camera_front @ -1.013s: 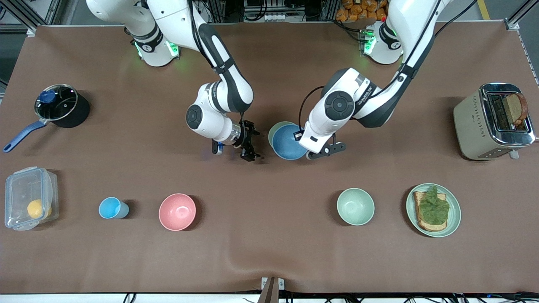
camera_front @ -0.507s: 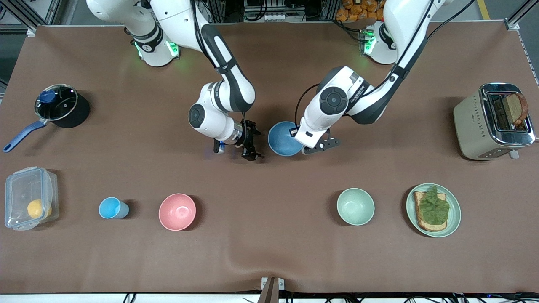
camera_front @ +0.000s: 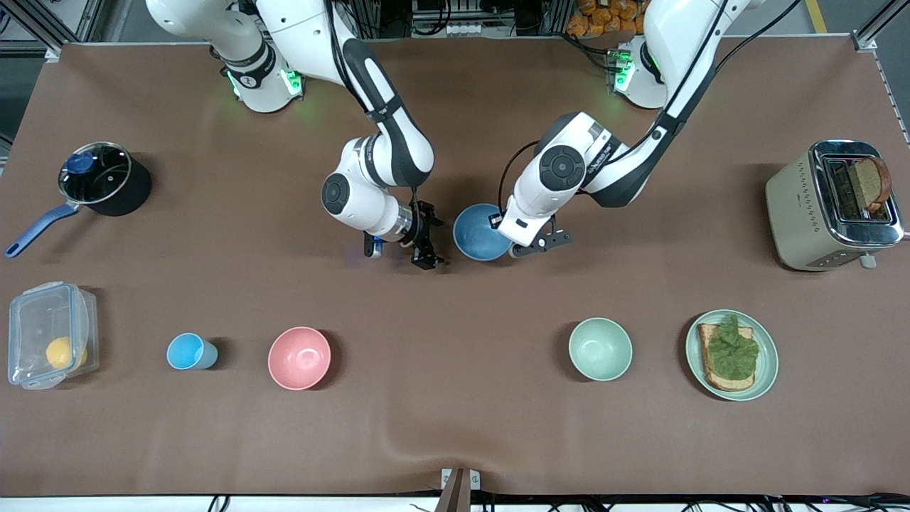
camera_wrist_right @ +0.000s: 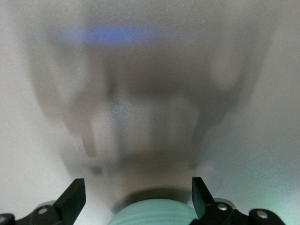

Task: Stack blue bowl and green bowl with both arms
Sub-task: 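Lower the blue bowl into the green bowl with the left gripper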

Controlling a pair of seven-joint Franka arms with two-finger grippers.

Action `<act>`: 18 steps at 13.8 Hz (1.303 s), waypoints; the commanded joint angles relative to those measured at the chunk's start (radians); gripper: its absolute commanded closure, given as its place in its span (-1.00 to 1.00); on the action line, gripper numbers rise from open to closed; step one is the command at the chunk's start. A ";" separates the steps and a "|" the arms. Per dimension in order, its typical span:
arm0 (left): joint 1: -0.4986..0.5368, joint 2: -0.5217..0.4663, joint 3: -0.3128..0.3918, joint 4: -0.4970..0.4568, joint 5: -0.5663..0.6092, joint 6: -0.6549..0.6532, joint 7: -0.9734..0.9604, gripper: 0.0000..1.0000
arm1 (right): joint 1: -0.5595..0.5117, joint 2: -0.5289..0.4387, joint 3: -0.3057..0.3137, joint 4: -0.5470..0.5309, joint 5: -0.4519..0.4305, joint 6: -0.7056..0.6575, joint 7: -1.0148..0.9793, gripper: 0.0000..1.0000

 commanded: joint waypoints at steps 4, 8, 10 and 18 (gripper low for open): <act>-0.009 -0.008 -0.002 -0.036 -0.011 0.057 -0.023 1.00 | 0.007 0.010 -0.004 0.009 0.032 0.011 -0.021 -1.00; -0.021 0.009 -0.002 -0.047 -0.011 0.071 -0.027 1.00 | 0.009 0.010 -0.004 0.009 0.032 0.011 -0.021 -1.00; -0.023 0.010 -0.002 -0.048 -0.011 0.077 -0.032 1.00 | 0.010 0.010 -0.004 0.009 0.032 0.011 -0.021 -1.00; -0.024 0.021 -0.002 -0.056 -0.011 0.093 -0.035 0.75 | 0.009 0.008 -0.004 0.008 0.032 0.002 -0.021 -1.00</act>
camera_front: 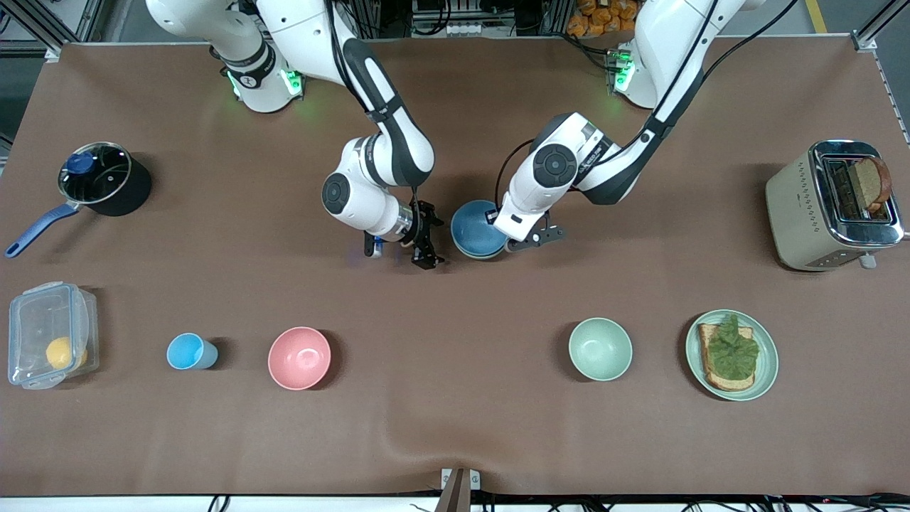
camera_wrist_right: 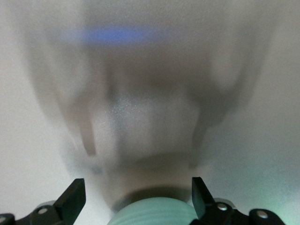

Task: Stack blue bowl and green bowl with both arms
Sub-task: 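Lower the blue bowl into the green bowl with the left gripper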

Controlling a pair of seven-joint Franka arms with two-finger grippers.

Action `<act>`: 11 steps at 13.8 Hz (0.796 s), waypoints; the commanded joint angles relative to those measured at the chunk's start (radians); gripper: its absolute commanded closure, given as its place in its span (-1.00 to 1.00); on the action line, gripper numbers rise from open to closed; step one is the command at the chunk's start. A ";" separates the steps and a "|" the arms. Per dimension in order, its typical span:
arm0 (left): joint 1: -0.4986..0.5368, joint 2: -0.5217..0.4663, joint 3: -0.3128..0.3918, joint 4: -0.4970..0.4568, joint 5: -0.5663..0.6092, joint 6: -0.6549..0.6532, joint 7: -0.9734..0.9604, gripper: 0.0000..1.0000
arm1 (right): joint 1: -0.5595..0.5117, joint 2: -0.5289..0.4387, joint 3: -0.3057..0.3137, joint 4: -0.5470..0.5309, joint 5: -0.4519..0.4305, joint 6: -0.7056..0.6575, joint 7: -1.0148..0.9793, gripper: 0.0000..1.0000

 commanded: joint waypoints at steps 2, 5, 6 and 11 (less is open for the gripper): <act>-0.003 -0.001 -0.001 -0.002 -0.011 0.019 -0.023 0.11 | 0.007 0.007 -0.004 0.008 0.031 0.000 -0.021 -1.00; 0.003 -0.013 -0.001 0.008 -0.011 0.019 -0.021 -1.00 | 0.007 0.007 -0.004 0.008 0.031 0.000 -0.021 -1.00; 0.004 -0.020 -0.001 0.011 -0.011 0.017 -0.021 -1.00 | 0.004 0.004 -0.004 0.006 0.031 0.000 -0.020 -1.00; 0.030 -0.140 0.007 0.012 -0.013 0.005 -0.023 -1.00 | 0.000 -0.045 -0.027 -0.043 -0.011 -0.032 -0.016 -1.00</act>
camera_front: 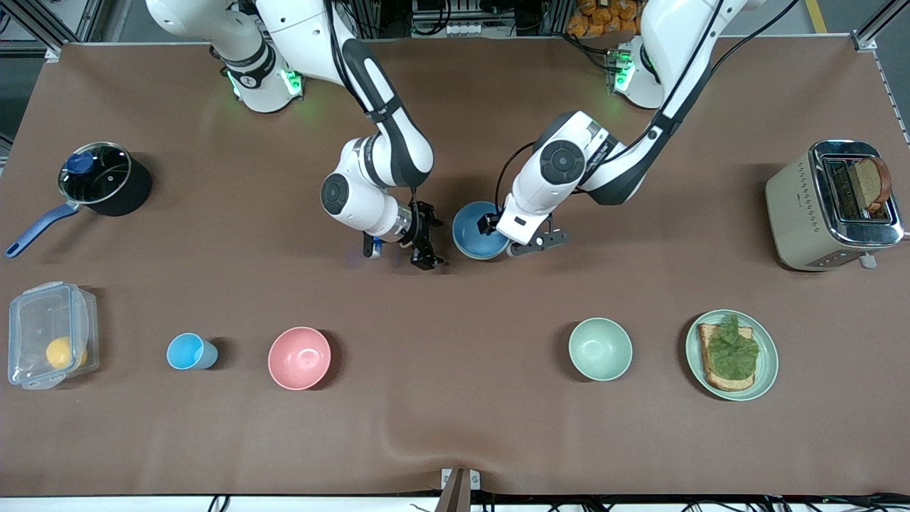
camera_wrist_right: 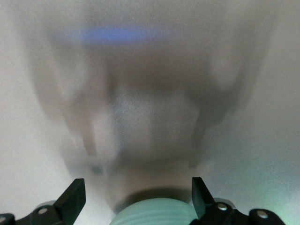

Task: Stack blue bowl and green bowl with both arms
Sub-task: 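Open both grippers and withdraw them from the stacked bowls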

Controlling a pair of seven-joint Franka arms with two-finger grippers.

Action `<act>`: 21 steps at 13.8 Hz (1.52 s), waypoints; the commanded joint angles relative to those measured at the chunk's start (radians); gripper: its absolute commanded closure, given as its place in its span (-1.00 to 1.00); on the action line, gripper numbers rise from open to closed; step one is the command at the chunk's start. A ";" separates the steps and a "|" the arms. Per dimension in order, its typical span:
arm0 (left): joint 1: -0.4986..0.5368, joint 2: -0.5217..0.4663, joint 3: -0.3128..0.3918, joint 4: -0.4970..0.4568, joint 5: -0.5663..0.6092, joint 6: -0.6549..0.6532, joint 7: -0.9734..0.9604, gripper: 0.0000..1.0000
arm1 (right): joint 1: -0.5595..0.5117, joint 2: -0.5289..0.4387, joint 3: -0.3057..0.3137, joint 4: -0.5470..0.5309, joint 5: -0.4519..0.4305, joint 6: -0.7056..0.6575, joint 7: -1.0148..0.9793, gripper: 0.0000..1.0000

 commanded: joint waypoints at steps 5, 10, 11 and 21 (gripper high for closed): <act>0.086 -0.240 0.009 0.029 0.001 -0.147 -0.006 -1.00 | -0.002 -0.090 -0.132 -0.045 -0.125 -0.249 -0.016 -1.00; 0.222 -0.273 0.010 0.259 0.002 -0.481 0.200 -1.00 | 0.009 -0.121 -0.294 -0.036 -0.188 -0.522 -0.116 -1.00; 0.259 -0.271 0.010 0.307 0.002 -0.544 0.261 -1.00 | 0.009 -0.122 -0.325 -0.034 -0.190 -0.565 -0.151 -1.00; 0.436 -0.263 0.012 0.508 0.079 -0.816 0.490 -1.00 | -0.248 -0.301 -0.327 0.027 -0.583 -0.832 -0.339 -1.00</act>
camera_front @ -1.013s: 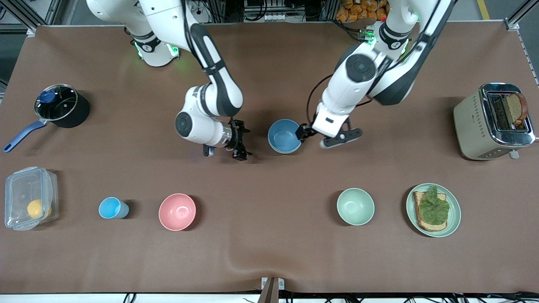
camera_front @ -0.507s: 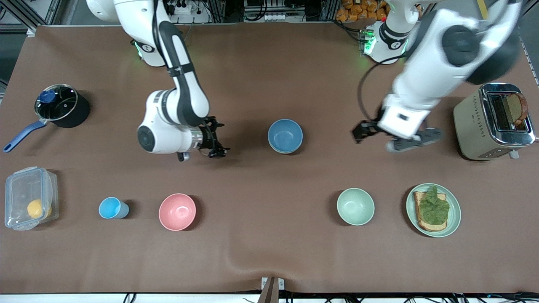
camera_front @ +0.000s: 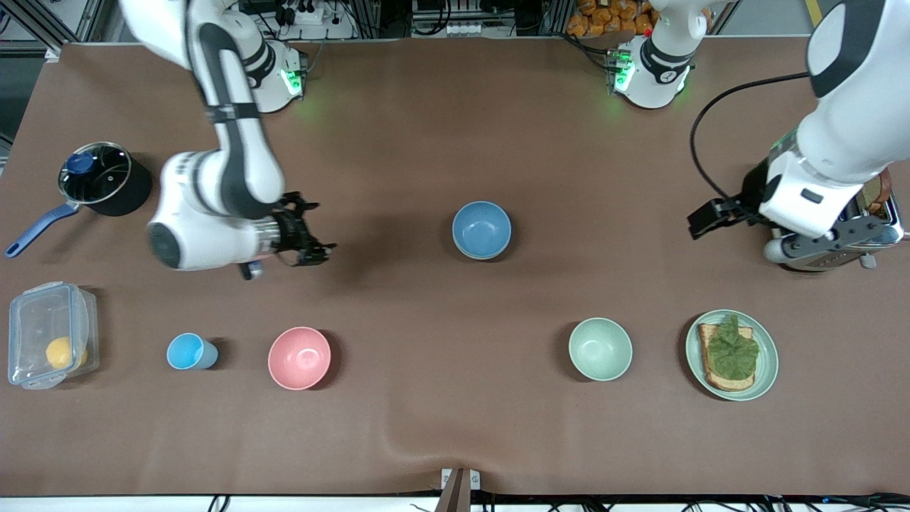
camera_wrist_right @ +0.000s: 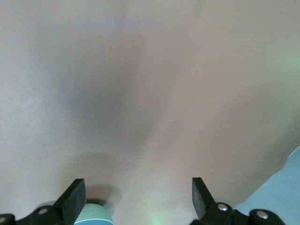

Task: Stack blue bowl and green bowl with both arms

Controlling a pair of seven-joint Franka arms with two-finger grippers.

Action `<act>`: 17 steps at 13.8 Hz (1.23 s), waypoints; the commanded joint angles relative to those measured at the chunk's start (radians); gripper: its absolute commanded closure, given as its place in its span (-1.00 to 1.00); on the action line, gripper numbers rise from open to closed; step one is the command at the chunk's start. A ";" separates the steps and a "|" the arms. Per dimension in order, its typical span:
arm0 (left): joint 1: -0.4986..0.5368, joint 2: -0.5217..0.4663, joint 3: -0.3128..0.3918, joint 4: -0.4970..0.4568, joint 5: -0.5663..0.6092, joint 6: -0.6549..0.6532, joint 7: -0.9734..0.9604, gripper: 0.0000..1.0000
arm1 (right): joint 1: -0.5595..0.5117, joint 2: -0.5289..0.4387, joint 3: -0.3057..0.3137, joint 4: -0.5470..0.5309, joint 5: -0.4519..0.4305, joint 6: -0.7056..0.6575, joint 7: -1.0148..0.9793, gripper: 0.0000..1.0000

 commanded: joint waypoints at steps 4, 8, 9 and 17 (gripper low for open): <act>0.001 0.018 -0.010 0.034 0.013 -0.056 0.007 -1.00 | -0.271 -0.179 0.246 -0.002 -0.311 -0.019 -0.037 -1.00; 0.003 0.025 -0.007 0.068 0.016 -0.100 0.005 -1.00 | -0.502 -0.257 0.412 0.001 -0.431 -0.020 -0.283 -1.00; 0.004 0.019 -0.007 0.073 0.016 -0.108 0.005 -1.00 | -0.565 -0.271 0.452 0.003 -0.444 -0.020 -0.381 -1.00; 0.004 0.001 -0.007 0.073 0.016 -0.139 0.007 -1.00 | -0.798 -0.360 0.669 0.128 -0.543 -0.019 -0.595 -1.00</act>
